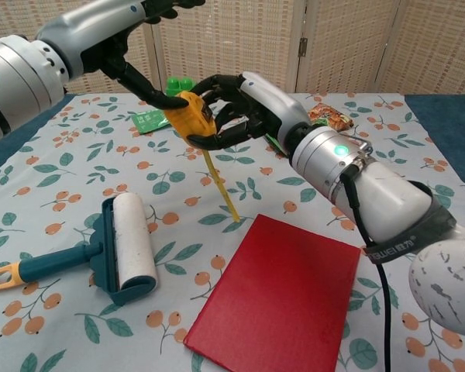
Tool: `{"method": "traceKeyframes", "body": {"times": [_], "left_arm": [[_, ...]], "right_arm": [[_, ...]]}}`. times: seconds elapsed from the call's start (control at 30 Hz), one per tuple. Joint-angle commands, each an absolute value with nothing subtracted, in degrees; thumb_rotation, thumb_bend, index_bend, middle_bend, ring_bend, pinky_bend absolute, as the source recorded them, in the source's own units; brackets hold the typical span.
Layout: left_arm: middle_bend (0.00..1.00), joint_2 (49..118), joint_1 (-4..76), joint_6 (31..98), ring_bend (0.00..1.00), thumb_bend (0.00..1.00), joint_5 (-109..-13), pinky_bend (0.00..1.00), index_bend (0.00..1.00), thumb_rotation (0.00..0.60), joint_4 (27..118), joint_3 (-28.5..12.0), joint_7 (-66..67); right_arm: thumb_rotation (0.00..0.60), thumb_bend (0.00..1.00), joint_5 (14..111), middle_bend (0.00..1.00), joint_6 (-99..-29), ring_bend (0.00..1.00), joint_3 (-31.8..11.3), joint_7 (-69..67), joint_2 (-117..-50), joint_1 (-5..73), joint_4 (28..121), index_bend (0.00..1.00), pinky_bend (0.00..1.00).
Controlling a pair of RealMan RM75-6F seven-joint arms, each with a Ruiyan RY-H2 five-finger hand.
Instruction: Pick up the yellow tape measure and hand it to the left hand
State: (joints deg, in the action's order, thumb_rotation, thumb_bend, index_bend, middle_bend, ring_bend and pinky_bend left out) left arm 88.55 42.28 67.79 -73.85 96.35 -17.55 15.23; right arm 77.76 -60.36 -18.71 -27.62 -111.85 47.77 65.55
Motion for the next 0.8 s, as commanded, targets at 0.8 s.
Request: {"method": "traceKeyframes", "body": {"times": [0.8], "left_arm": [[0.07,86.37,42.03,68.06,0.06,0.41,-74.07,0.02,0.14,0.600,97.00,-15.98,15.21]], "right_arm": [[0.600,0.45,77.06,0.44,-60.21,0.49,-19.11,-27.68,-111.75,47.71,64.35,0.60,0.25]]}}
